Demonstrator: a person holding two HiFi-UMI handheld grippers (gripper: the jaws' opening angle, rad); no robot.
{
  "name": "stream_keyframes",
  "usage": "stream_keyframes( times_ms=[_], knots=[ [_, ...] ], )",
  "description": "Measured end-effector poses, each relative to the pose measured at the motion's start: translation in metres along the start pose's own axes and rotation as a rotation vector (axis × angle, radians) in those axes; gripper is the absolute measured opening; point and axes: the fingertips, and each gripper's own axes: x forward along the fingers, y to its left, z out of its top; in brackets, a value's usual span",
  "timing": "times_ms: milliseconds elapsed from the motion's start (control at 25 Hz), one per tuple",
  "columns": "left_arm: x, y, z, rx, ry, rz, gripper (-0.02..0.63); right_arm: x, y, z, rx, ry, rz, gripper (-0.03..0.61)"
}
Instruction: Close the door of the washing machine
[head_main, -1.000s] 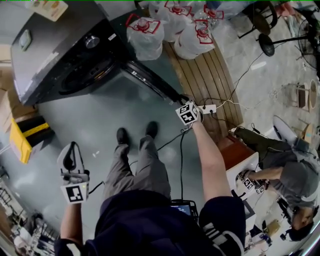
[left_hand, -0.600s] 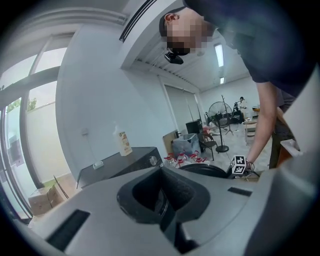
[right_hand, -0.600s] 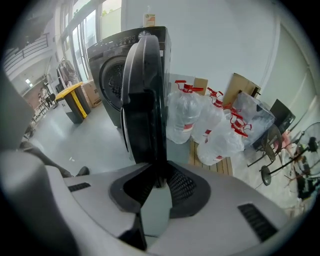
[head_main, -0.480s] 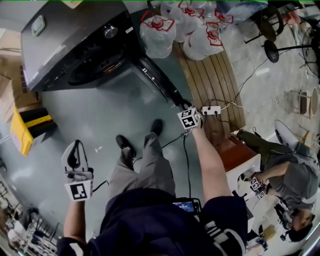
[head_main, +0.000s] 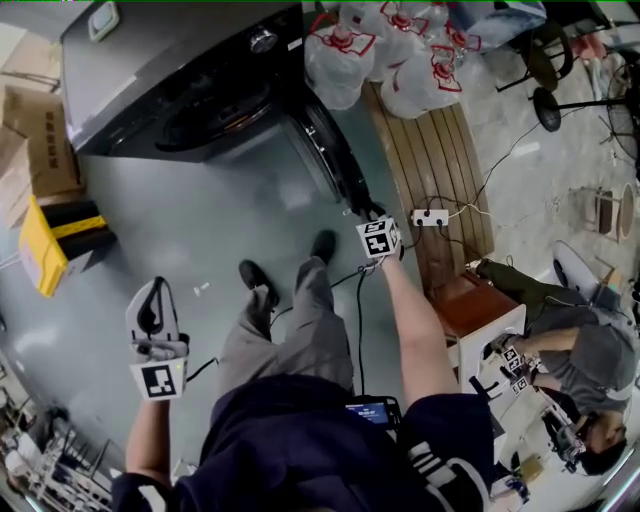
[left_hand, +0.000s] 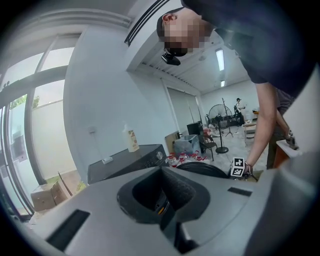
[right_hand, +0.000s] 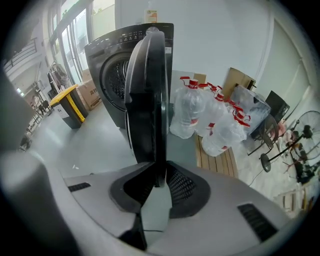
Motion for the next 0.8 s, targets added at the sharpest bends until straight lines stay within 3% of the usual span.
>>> stream_keyframes(
  times_ms=[800],
  knots=[
    [-0.070, 0.056, -0.052, -0.063, -0.007, 0.028, 0.026, 0.011, 0.133, 0.006, 0.157, 0.047, -0.018, 0.086]
  ],
)
